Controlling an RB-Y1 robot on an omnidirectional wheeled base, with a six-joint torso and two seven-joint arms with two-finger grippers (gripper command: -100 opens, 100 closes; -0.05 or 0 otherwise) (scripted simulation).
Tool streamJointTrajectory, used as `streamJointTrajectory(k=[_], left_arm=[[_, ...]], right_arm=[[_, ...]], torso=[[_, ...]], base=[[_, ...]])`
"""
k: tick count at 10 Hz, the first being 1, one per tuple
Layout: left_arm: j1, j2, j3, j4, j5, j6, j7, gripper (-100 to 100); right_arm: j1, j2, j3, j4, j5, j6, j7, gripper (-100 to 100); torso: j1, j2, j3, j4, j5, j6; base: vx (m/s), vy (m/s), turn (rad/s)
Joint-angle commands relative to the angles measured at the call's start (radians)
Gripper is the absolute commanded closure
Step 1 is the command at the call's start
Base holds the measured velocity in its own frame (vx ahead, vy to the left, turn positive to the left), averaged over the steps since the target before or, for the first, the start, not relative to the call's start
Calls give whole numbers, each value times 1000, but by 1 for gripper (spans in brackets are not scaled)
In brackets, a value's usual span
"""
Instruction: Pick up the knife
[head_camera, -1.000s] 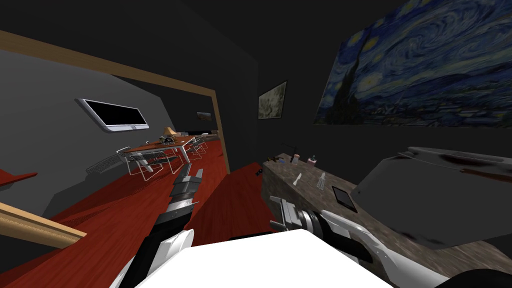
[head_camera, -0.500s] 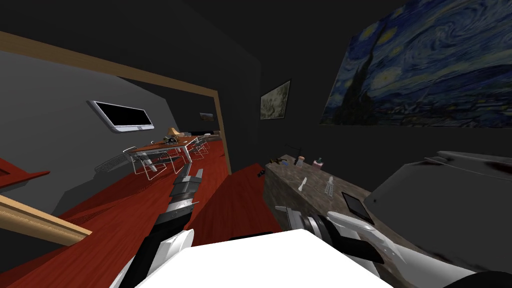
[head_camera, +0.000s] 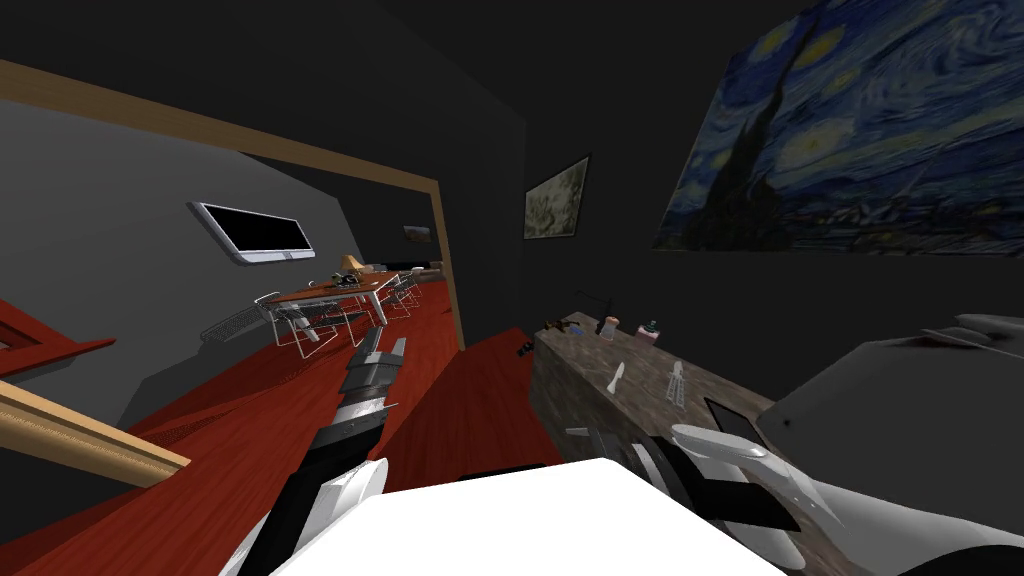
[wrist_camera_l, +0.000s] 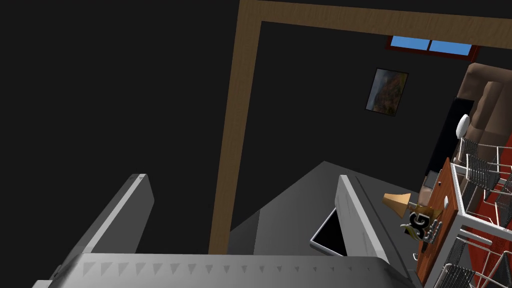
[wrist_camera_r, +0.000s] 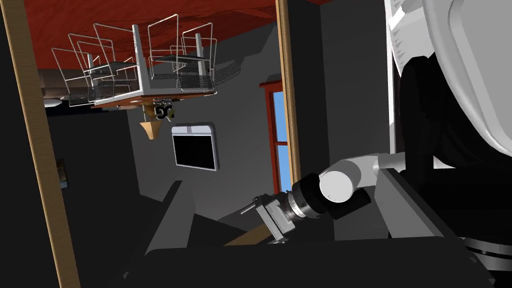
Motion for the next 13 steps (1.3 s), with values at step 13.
streamJointTrajectory(k=[13], left_arm=[[0, 0, 0, 0, 0, 0, 0, 0]], right_arm=[[-82, -345, 267, 186, 68, 72, 357, -100]], torso=[[-3, -1, -1, 0, -1, 0]], base=[[103, -7, 53]])
